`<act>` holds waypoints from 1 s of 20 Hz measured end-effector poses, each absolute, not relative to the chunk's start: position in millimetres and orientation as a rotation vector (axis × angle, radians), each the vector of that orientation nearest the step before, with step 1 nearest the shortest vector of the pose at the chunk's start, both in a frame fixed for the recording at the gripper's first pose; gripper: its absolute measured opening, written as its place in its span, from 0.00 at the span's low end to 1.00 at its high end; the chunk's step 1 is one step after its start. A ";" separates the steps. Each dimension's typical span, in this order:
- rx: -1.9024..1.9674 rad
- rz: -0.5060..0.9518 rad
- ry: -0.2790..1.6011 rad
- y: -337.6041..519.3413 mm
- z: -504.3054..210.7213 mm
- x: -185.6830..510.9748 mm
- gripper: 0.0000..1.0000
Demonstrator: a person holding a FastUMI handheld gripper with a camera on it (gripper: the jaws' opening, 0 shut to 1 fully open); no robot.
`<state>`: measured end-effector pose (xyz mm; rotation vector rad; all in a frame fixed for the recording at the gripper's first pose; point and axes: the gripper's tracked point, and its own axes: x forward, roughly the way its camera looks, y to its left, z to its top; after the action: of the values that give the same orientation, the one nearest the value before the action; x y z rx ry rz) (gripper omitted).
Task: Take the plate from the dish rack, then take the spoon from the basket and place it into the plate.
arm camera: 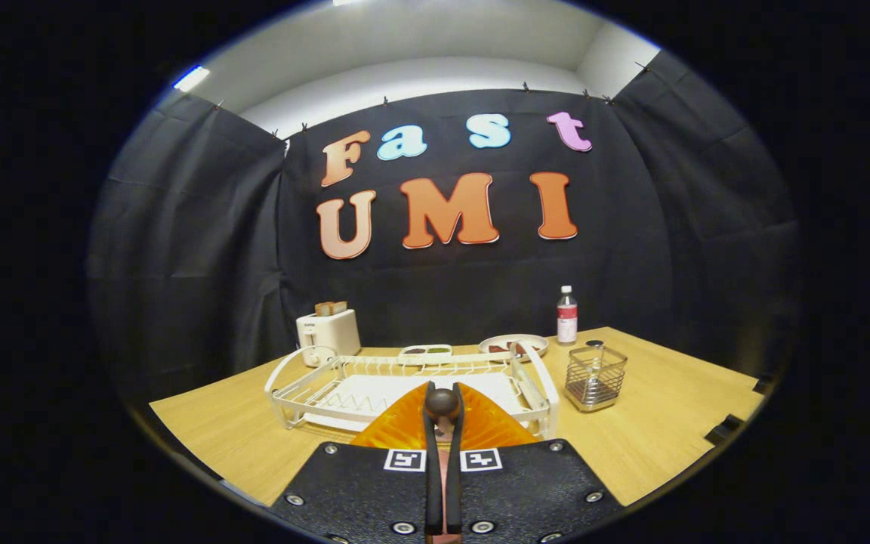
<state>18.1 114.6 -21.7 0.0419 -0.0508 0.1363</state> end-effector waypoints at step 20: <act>-0.026 0.206 0.146 155.1 -89.7 9.6 0.50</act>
<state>9.6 155.1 -89.7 -0.0263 0.1455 0.2063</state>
